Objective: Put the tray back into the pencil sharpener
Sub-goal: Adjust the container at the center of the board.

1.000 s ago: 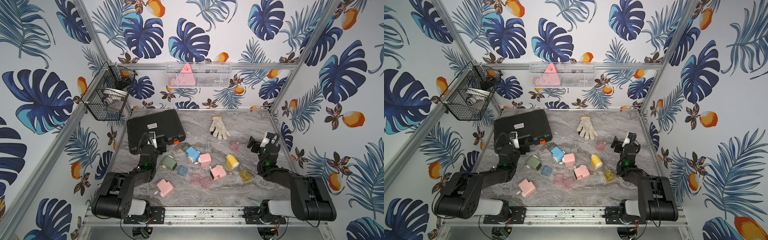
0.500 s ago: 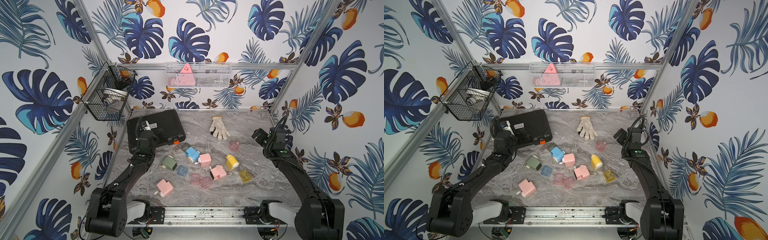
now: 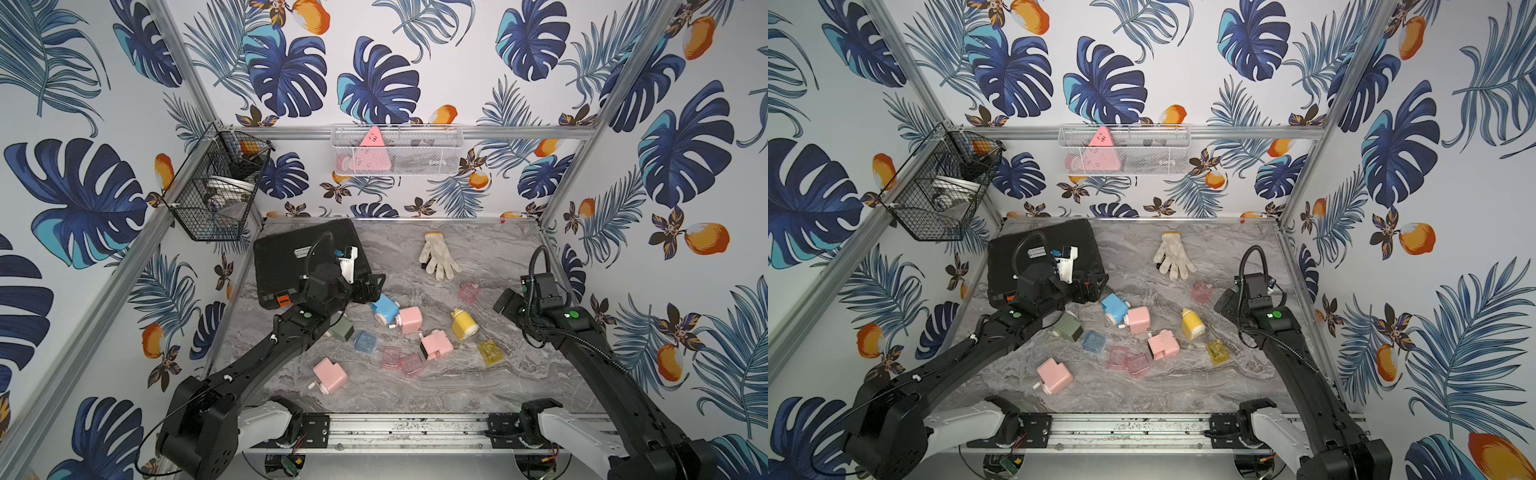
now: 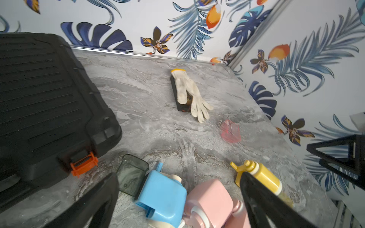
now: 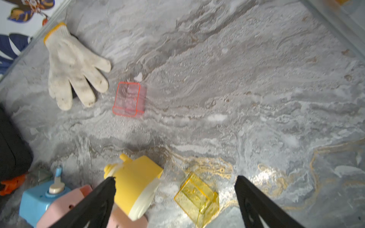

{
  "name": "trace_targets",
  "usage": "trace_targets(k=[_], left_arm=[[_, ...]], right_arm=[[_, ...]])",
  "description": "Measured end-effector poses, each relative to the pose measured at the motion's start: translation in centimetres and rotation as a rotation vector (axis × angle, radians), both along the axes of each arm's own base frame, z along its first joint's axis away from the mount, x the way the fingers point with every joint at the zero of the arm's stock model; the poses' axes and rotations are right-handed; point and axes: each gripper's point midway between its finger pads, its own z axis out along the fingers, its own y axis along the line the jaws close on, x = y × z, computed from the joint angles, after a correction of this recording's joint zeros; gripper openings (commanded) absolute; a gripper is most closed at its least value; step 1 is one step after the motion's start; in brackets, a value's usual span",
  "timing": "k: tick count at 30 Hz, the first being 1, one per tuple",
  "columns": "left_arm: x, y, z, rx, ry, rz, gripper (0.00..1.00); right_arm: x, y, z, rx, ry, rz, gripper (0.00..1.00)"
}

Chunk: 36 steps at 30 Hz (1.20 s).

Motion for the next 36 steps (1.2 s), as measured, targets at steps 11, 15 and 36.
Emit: trace_targets(k=[11,15,36], left_arm=[[-1.8,-2.1,-0.9,0.039,-0.016,-0.104,0.99],[-1.8,-2.3,-0.8,0.033,-0.032,-0.11,0.99],[-2.2,-3.2,-0.5,0.003,-0.057,-0.156,0.99]], right_arm=[[-5.8,0.5,-2.0,-0.042,0.192,-0.105,0.74],[-7.9,0.7,-4.1,0.006,0.261,-0.148,0.68],[-7.5,0.8,-10.6,0.153,0.338,-0.355,0.42]])
